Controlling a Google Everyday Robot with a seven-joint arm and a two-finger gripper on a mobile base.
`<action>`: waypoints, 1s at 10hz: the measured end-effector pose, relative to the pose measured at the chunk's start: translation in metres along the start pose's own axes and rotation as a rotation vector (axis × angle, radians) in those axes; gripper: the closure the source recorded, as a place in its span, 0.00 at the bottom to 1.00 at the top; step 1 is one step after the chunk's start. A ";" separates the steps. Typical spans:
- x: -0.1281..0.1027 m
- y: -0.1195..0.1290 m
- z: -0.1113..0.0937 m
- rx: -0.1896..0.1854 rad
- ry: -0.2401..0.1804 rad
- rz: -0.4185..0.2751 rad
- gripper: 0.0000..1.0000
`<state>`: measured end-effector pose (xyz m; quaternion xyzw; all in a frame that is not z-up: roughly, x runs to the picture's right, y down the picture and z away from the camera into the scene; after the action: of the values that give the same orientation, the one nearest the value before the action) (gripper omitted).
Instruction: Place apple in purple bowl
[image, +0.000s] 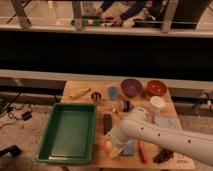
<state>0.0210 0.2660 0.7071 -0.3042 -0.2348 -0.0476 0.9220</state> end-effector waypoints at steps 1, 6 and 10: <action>-0.004 -0.001 -0.005 0.002 -0.022 -0.004 0.92; -0.033 -0.009 -0.052 0.082 -0.092 -0.067 0.92; -0.038 -0.023 -0.056 0.095 -0.112 -0.071 0.92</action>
<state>0.0050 0.2128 0.6625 -0.2538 -0.2986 -0.0523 0.9185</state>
